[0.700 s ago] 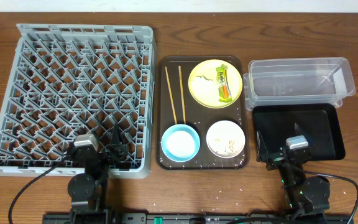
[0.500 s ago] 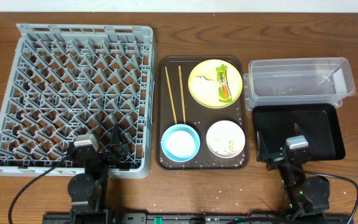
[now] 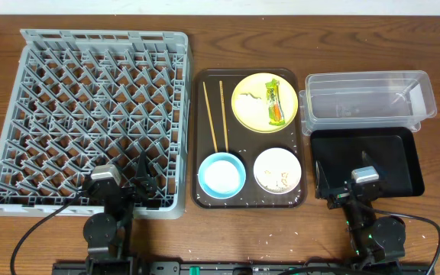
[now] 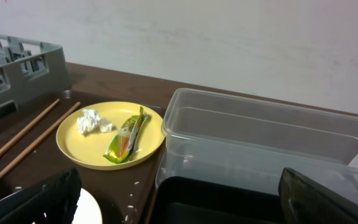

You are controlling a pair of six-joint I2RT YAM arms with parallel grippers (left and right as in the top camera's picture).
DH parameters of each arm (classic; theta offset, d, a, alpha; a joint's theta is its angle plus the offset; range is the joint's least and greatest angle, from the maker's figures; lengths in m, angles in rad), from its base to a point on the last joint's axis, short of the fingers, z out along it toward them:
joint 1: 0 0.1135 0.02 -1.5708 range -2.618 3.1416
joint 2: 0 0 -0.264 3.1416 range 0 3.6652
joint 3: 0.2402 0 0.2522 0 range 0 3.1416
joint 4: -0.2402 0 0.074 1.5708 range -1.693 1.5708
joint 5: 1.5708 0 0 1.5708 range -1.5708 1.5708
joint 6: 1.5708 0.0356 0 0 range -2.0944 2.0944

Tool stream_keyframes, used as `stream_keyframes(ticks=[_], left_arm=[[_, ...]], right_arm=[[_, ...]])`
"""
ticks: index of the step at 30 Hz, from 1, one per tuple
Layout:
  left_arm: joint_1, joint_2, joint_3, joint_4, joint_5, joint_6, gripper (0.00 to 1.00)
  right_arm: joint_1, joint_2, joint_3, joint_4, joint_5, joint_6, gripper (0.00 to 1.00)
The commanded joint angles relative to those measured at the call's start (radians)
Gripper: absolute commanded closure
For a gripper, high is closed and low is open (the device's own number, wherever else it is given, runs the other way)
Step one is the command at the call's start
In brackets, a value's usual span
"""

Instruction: Sort waste into correct bins and load items into the dishwasher

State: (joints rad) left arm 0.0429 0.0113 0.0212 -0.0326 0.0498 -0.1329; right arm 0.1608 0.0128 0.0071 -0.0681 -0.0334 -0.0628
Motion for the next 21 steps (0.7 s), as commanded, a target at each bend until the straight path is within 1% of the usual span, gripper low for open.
stream_keyframes(ticks=[1,21], left_arm=[[-0.002,-0.007,-0.017,-0.034,-0.008,0.009,0.04],[-0.002,-0.007,-0.017,-0.034,-0.008,0.009,0.04]], right_arm=[[-0.012,-0.004,-0.002,-0.003,0.003,-0.006,0.01],[-0.012,-0.004,-0.002,-0.003,0.003,-0.006,0.01]])
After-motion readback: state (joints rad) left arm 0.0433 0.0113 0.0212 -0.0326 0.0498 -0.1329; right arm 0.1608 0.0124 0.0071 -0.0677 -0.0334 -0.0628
